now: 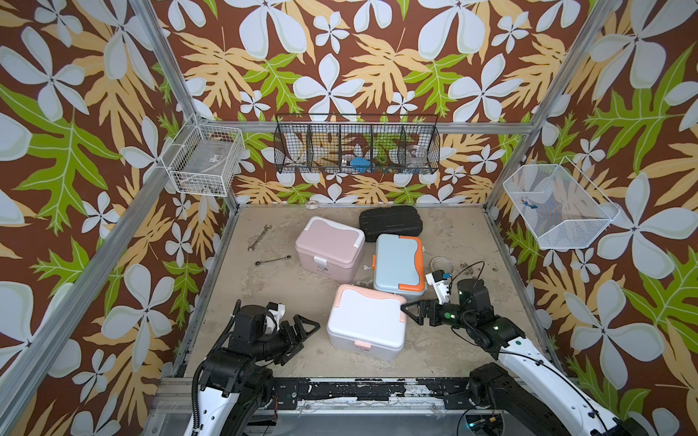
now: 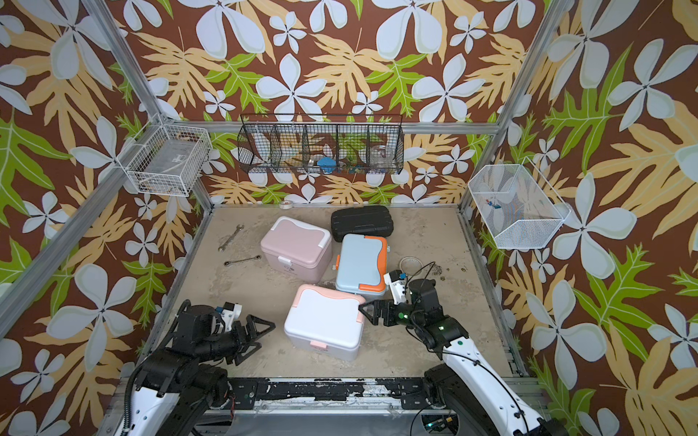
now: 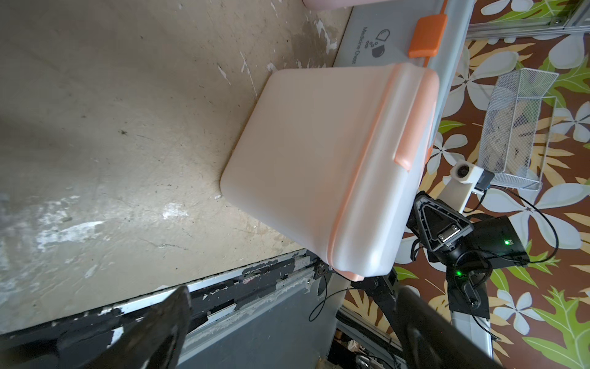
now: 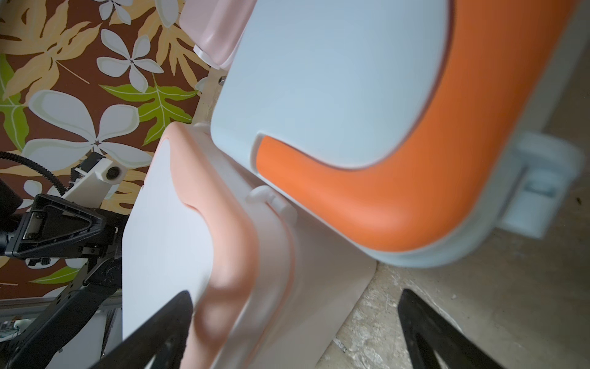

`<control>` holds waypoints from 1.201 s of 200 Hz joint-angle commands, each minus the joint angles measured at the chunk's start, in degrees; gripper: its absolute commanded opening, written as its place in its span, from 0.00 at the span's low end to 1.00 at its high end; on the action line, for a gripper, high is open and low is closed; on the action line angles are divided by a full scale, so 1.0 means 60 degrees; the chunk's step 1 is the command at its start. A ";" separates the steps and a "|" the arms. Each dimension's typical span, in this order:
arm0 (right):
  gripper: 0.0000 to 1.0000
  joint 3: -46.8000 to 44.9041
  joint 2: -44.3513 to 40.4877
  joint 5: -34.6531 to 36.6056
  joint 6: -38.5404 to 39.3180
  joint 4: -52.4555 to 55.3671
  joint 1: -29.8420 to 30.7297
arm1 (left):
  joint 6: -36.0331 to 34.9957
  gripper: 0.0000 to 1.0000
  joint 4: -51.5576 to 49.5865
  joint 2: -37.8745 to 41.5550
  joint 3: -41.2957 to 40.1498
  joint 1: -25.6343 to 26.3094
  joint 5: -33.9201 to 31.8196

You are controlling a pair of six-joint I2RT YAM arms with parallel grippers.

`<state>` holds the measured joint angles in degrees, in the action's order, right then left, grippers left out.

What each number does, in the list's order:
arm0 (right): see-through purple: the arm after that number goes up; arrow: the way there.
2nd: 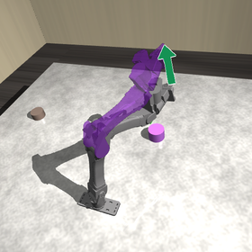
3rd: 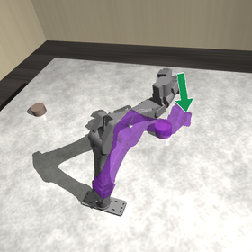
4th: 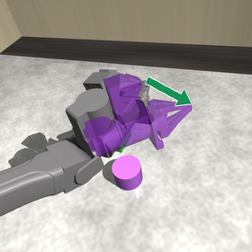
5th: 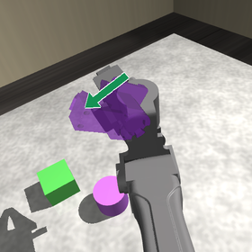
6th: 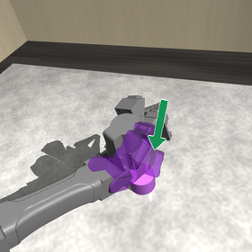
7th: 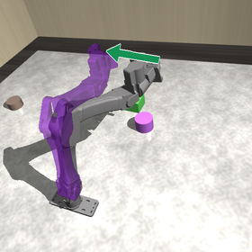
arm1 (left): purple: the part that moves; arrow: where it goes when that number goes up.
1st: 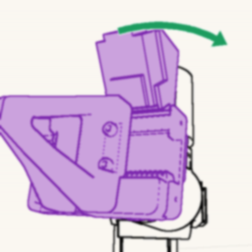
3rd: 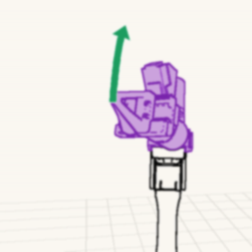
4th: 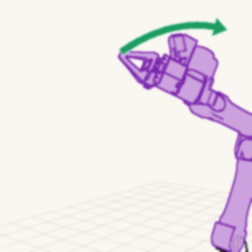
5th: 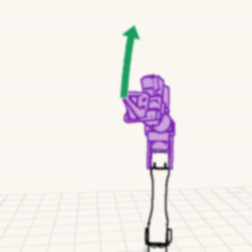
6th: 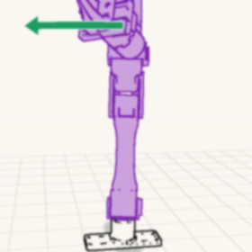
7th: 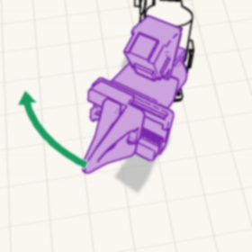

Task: Open first aid kits and take out gauze
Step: Adjust the first aid kit at the center of the board.

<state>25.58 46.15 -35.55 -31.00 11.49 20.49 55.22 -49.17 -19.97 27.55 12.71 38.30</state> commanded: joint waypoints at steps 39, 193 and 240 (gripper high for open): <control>1.00 0.0235 0.0502 0.0252 0.0009 -0.0252 0.0503 | -0.0067 1.00 0.1000 -0.0789 0.0091 0.0029 0.1262; 1.00 0.0308 0.0733 0.0371 0.0392 -0.0025 0.0534 | 0.3108 1.00 0.6030 -0.3692 -0.0114 0.5221 -0.1732; 1.00 0.0287 0.0542 -0.0062 0.0474 0.0012 0.0533 | 0.2785 1.00 0.8617 -0.6123 0.0362 0.5198 -0.1962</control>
<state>27.33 50.00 -34.68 -29.45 9.98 23.59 73.34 -8.27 -52.14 26.70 44.03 29.26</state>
